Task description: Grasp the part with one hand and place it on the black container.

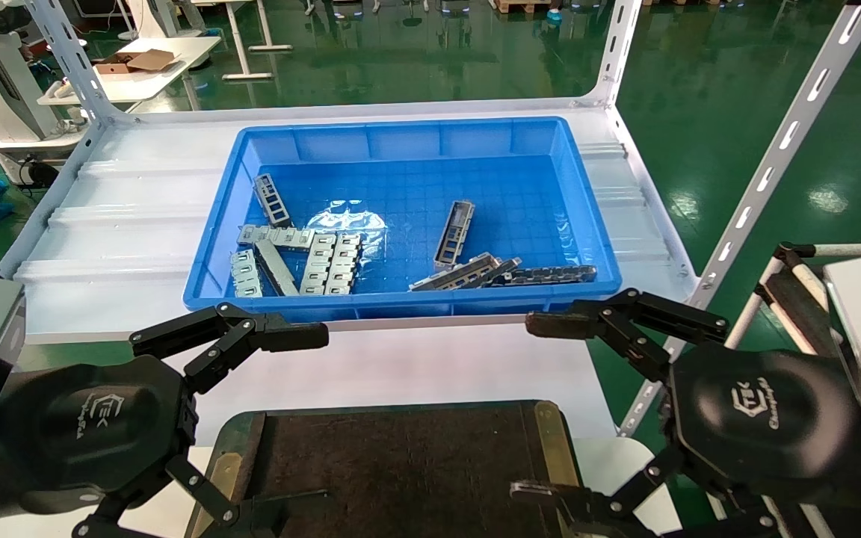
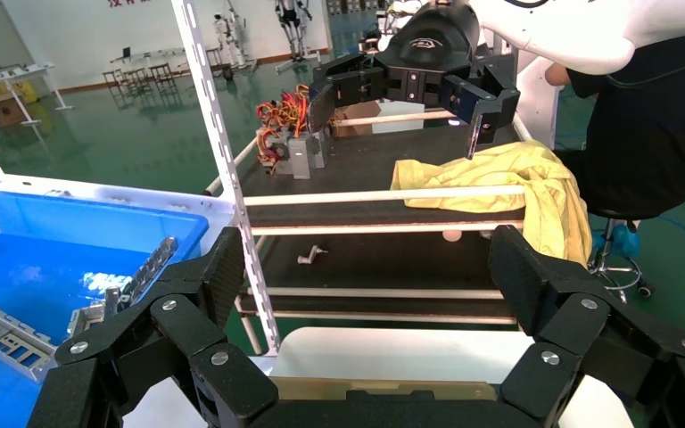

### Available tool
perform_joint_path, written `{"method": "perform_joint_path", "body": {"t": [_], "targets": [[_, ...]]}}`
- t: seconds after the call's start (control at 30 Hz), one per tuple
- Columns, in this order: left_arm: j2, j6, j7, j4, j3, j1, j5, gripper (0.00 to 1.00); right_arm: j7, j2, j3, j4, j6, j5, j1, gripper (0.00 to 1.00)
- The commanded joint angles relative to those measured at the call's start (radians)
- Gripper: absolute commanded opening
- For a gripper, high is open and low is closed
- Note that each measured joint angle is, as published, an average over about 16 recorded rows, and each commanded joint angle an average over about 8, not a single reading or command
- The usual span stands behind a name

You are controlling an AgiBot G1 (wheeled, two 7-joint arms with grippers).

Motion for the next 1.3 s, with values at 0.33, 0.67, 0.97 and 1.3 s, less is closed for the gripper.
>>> {"method": "perform_joint_path", "body": {"t": [0.33, 0.67, 0.97, 1.3], "targets": [[0.000, 0.000, 0.000, 0.000, 0.000, 0.000, 0.000, 1.00, 0.000, 0.000, 0.000, 0.000, 0.000, 0.000, 0.000, 1.00], [0.000, 0.000, 0.000, 0.000, 0.000, 0.000, 0.000, 1.00, 0.000, 0.000, 0.000, 0.000, 0.000, 0.000, 0.000, 1.00], [0.000, 0.000, 0.000, 0.000, 0.000, 0.000, 0.000, 1.00, 0.000, 0.000, 0.000, 0.000, 0.000, 0.000, 0.000, 1.00], [0.004, -0.001, 0.005, 0.000, 0.000, -0.005, 0.002, 1.00, 0.000, 0.000, 0.000, 0.000, 0.000, 0.000, 0.000, 1.00]]}}
